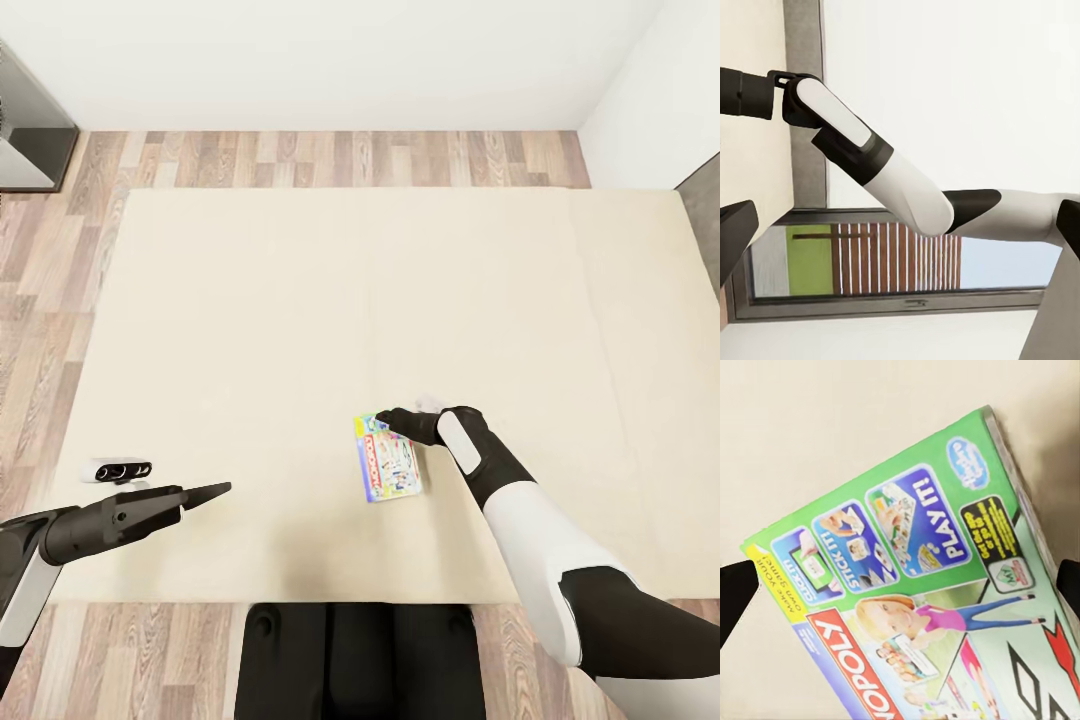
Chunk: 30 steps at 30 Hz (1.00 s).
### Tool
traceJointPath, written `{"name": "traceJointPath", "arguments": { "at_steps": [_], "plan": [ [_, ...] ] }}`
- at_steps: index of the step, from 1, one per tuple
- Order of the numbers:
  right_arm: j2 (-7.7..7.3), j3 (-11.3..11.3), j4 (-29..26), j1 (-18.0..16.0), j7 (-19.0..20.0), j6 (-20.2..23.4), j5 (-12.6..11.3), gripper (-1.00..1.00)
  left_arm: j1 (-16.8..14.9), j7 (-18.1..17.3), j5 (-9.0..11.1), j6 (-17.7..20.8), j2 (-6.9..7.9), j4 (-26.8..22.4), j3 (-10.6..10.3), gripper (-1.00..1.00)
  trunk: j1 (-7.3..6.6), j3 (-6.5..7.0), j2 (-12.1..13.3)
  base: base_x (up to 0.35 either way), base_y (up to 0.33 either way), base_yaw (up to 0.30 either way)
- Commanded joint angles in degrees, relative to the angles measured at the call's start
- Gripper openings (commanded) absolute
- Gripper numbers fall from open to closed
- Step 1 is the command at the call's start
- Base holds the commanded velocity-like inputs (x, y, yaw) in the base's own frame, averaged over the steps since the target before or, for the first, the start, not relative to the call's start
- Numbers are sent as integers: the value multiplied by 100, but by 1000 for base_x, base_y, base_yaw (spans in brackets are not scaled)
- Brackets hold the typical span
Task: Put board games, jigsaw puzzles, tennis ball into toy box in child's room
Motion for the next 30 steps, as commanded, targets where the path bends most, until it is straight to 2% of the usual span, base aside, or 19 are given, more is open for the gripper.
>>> {"name": "traceJointPath", "arguments": {
  "at_steps": [1,30],
  "plan": [
    [-1,11,-6,-2,-22,20,-27,100,-1,-21,-1,61,2,-1,-2,100,3,-6,-9,-1,196,0],
    [-5,5,-6,-2,-13,18,-27,100,-1,-21,-1,61,2,3,-2,100,3,-6,-9,0,111,0]
  ]
}}
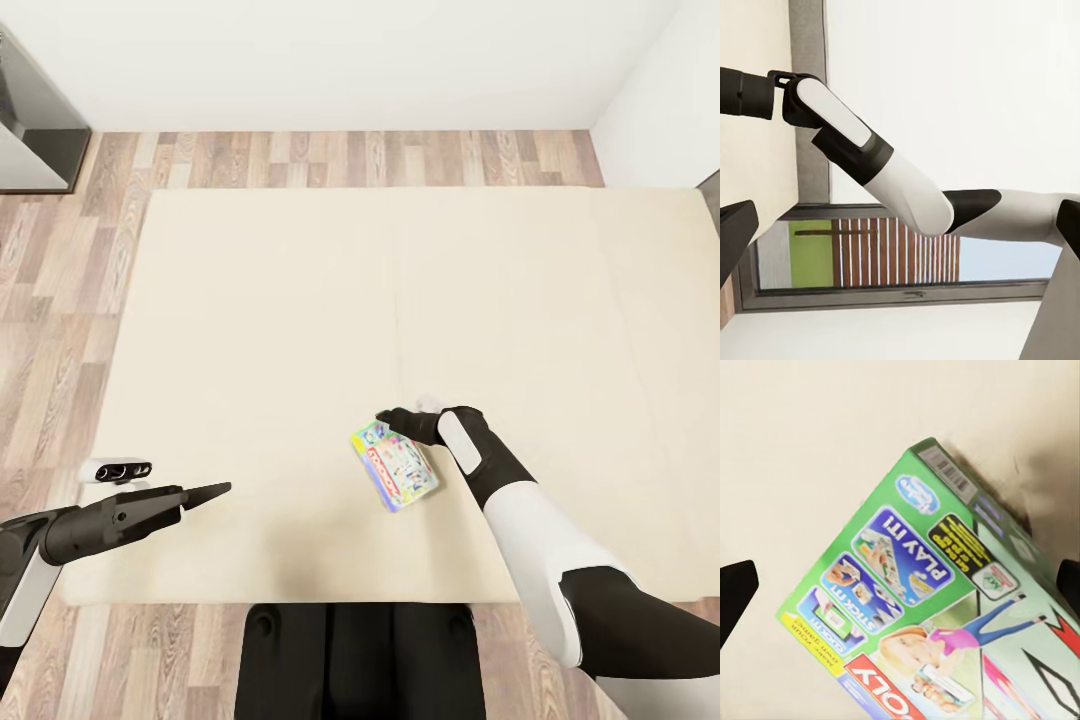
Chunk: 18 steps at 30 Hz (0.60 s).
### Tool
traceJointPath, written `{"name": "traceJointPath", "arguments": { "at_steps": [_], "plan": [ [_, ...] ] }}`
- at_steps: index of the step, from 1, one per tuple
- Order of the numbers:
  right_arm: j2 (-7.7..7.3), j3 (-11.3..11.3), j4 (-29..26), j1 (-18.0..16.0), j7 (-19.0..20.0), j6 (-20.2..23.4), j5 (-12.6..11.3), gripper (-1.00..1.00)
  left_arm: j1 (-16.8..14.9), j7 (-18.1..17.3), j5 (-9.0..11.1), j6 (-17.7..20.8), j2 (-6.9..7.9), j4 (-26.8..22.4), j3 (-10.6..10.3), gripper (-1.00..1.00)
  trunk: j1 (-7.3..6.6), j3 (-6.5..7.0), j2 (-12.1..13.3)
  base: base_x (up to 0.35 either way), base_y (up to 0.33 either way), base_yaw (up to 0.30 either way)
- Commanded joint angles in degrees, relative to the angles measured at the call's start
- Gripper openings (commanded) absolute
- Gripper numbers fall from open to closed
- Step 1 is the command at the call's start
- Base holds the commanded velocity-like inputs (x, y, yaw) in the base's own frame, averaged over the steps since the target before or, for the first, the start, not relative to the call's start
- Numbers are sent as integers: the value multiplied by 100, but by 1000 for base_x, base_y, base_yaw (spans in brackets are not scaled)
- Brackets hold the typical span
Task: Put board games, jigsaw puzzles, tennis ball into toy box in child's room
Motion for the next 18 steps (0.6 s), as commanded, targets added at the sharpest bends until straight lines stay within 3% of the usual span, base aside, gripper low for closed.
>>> {"name": "traceJointPath", "arguments": {
  "at_steps": [1,18],
  "plan": [
    [-3,9,-6,-2,-22,20,-25,100,-1,-21,-1,61,2,1,-2,100,3,-6,-9,0,173,0],
    [-10,9,-6,-2,-22,28,-25,100,-1,-21,-1,61,2,5,-2,100,3,-6,-9,0,87,0]
  ]
}}
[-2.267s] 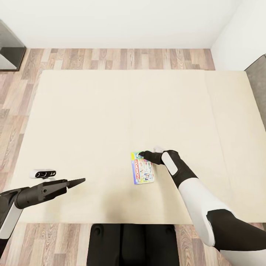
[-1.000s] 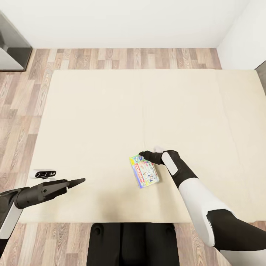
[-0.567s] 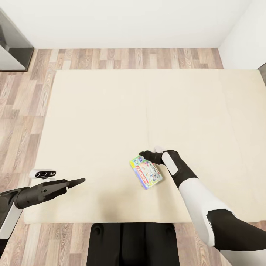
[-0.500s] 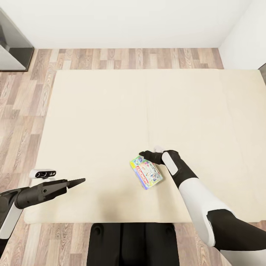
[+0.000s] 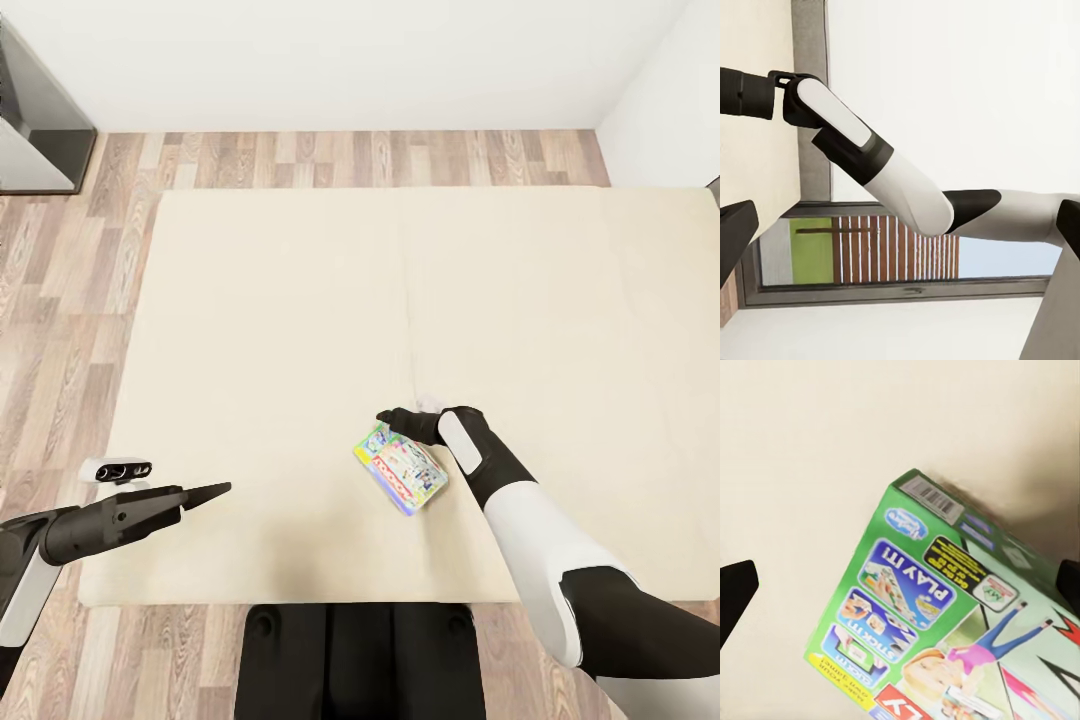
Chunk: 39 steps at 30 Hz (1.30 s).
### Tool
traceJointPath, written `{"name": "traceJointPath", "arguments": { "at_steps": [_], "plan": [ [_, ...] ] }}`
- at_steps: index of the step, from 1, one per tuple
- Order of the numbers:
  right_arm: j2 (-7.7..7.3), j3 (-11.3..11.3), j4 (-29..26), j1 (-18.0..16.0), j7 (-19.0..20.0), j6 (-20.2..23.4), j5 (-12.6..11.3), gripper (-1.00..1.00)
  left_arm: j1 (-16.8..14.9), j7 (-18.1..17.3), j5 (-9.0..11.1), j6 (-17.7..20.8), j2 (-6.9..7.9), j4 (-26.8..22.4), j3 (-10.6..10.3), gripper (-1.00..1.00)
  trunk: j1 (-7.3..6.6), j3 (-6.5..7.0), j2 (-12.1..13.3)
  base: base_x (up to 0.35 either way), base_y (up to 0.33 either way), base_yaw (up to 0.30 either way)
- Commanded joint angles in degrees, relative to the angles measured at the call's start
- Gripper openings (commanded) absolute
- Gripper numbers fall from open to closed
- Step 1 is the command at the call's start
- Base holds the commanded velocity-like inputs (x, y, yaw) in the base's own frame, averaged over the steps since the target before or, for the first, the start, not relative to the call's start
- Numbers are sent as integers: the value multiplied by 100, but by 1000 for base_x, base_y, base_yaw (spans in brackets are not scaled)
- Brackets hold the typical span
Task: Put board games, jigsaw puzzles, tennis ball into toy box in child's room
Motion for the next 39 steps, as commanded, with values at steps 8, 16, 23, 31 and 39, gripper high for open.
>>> {"name": "traceJointPath", "arguments": {
  "at_steps": [8,16,23,31,39],
  "plan": [
    [2,10,-6,-2,-14,20,-24,100,-1,-21,-1,61,2,-1,-2,100,3,-6,-9,0,108,0],
    [-2,10,-7,-2,-13,20,-24,100,-1,-21,-1,61,2,0,-2,100,3,-6,-9,0,141,0],
    [-10,16,-7,-2,-17,37,-24,100,-1,-21,-1,61,2,0,-2,100,3,-6,-9,0,33,0],
    [-89,23,-6,-2,-21,61,-13,100,-1,-21,-1,61,2,0,-2,100,3,-6,-9,0,1,0],
    [-260,27,-6,3,-13,75,-16,100,-1,-21,-1,61,2,0,-2,100,3,-6,-9,0,0,0]
  ]
}}
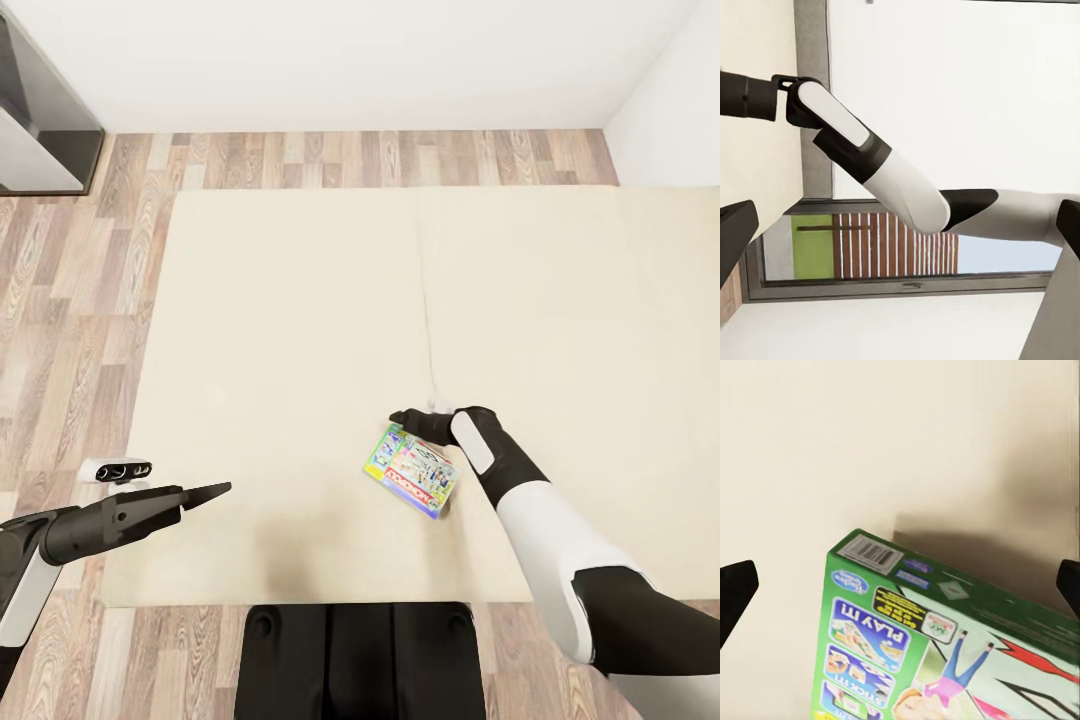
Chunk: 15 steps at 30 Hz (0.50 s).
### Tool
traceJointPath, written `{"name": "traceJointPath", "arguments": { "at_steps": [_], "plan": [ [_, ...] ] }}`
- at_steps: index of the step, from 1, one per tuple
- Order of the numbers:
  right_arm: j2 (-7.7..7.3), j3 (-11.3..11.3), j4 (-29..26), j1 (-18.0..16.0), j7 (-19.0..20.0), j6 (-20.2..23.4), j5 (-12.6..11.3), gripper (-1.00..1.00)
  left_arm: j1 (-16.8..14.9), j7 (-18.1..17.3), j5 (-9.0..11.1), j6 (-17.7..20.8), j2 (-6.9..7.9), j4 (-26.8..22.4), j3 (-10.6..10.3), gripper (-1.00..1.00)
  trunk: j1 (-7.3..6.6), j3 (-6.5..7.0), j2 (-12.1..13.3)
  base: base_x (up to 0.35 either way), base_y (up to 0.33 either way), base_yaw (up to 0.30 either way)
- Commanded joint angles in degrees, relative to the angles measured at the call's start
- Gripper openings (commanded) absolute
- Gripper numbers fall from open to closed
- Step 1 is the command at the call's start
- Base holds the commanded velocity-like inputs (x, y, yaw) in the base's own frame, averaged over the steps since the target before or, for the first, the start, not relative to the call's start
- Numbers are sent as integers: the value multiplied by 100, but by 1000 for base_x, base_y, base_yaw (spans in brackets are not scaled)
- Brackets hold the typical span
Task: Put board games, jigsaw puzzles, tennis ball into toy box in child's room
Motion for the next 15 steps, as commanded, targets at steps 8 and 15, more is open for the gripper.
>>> {"name": "traceJointPath", "arguments": {
  "at_steps": [8,15],
  "plan": [
    [-105,17,22,9,-20,55,-24,100,-1,-20,-1,61,2,-2,-1,100,3,-6,-9,0,0,0],
    [-295,26,28,20,-17,190,-33,100,-1,-20,-1,61,2,-2,-1,100,3,-6,-9,0,0,0]
  ]
}}
